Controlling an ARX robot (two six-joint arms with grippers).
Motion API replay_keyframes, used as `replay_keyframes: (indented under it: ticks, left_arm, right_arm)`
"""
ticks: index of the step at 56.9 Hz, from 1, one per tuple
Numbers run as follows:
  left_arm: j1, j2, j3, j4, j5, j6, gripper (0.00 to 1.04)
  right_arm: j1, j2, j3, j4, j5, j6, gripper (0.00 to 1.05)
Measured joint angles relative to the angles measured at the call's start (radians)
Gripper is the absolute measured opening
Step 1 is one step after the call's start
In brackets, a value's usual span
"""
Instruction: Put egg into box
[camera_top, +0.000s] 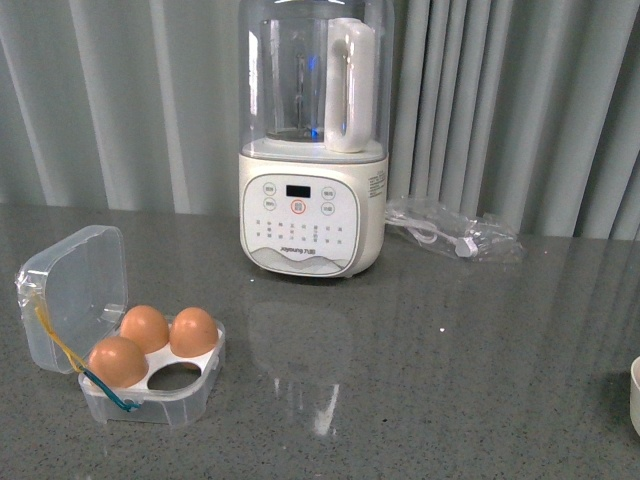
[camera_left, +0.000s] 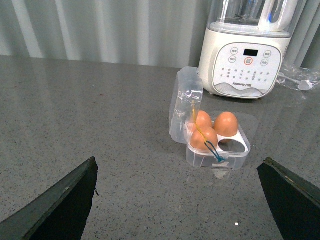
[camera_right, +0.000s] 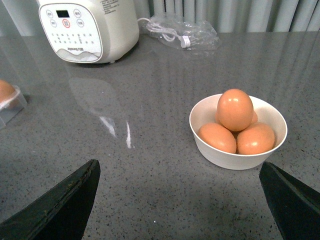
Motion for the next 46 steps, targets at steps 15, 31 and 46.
replay_keyframes:
  ticks: [15, 31, 46]
  left_arm:
    - [0.0, 0.0, 0.0, 0.0, 0.0, 0.0, 0.98]
    - [0.0, 0.0, 0.0, 0.0, 0.0, 0.0, 0.98]
    - [0.0, 0.0, 0.0, 0.0, 0.0, 0.0, 0.98]
  right_arm:
    - [-0.157, 0.496, 0.174, 0.473, -0.027, -0.059, 0.97]
    - [-0.19, 1.075, 0.414, 0.647, -0.018, -0.119, 0.97]
    - [-0.163, 1.297, 0.459, 0.638, -0.033, -0.221, 0.97]
